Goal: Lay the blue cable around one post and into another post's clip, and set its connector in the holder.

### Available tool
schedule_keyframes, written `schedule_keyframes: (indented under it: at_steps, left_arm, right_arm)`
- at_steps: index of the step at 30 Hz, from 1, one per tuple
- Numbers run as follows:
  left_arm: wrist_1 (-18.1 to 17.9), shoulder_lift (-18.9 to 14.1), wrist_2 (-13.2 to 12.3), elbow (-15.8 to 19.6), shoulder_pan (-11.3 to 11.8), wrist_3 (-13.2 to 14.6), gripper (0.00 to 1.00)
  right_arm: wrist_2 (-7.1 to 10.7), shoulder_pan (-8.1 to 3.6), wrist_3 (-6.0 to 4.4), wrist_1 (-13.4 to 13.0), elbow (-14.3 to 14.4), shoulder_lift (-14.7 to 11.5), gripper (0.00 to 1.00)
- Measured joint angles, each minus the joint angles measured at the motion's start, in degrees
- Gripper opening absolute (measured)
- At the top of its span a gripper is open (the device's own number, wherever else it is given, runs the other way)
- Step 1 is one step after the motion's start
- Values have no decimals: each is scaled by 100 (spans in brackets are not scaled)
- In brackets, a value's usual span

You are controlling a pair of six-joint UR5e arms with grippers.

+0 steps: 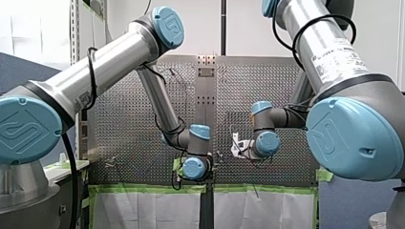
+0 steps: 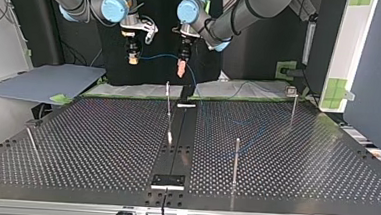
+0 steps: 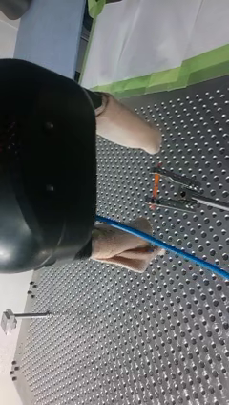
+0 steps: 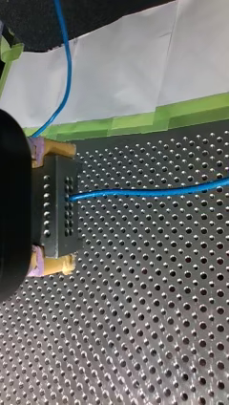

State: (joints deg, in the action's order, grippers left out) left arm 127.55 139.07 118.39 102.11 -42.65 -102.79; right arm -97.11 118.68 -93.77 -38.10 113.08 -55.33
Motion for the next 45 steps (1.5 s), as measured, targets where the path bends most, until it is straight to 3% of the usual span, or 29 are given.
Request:
schedule_keyframes:
  at_steps: [8,9,10,11,13,23,30,37,45]
  left_arm:
    - [-94,0,20,-31,47,-18,97]
    - [-118,0,37,-33,52,-20,76]
    - [-146,0,50,-36,55,-22,42]
    - [-187,0,63,-37,60,-30,42]
    - [-251,0,70,-39,65,-48,0]
    - [-544,19,-191,-38,89,-183,0]
    - [-654,319,-266,-174,137,-171,0]
    - [-710,681,-315,-342,140,-142,0]
    - [-665,745,-330,-477,191,-130,0]
  right_arm:
    - [6,-13,18,48,7,-17,23]
    - [6,-18,20,51,8,-17,23]
    - [6,-23,21,52,8,-17,23]
    - [6,-28,21,53,9,-17,23]
    - [2,-34,23,51,8,-18,23]
    - [-8,-129,-32,-136,5,-16,23]
    - [45,-268,-193,-492,-42,4,23]
    - [63,-364,-164,-536,-136,76,23]
    - [68,-408,-135,-630,-274,448,23]
